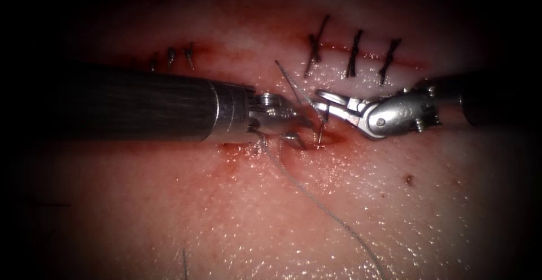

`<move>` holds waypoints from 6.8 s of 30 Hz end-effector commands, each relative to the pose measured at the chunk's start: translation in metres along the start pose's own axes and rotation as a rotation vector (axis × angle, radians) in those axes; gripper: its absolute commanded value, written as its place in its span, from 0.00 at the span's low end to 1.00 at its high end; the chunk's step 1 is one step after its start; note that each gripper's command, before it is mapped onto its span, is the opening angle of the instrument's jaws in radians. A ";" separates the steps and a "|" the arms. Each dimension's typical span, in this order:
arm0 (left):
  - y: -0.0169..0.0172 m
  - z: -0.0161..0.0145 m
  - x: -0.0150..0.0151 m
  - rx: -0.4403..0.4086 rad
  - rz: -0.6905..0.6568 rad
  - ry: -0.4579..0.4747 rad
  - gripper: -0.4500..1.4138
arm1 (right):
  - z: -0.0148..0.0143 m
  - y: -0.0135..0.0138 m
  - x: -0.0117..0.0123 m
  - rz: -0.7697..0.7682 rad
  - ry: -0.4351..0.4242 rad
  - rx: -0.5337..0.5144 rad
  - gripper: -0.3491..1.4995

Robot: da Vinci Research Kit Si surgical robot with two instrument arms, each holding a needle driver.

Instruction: Wound Closure

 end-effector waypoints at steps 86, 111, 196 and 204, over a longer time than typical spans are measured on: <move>0.0128 0.0091 -0.0031 0.113 -0.015 0.152 0.40 | 0.0016 0.0008 -0.0029 1.196 -0.258 -0.011 0.00; 0.0131 0.0073 -0.0049 0.094 -0.010 0.159 0.40 | 0.0018 -0.0028 -0.0016 1.370 -0.319 0.147 0.00; 0.0110 0.0008 0.0023 -0.377 -0.121 0.700 0.00 | -0.0075 0.0020 -0.0049 0.840 -0.230 0.055 0.77; 0.0127 -0.0018 0.0021 -0.483 -0.163 0.693 0.00 | -0.0071 0.0014 -0.0051 0.766 -0.214 0.139 0.76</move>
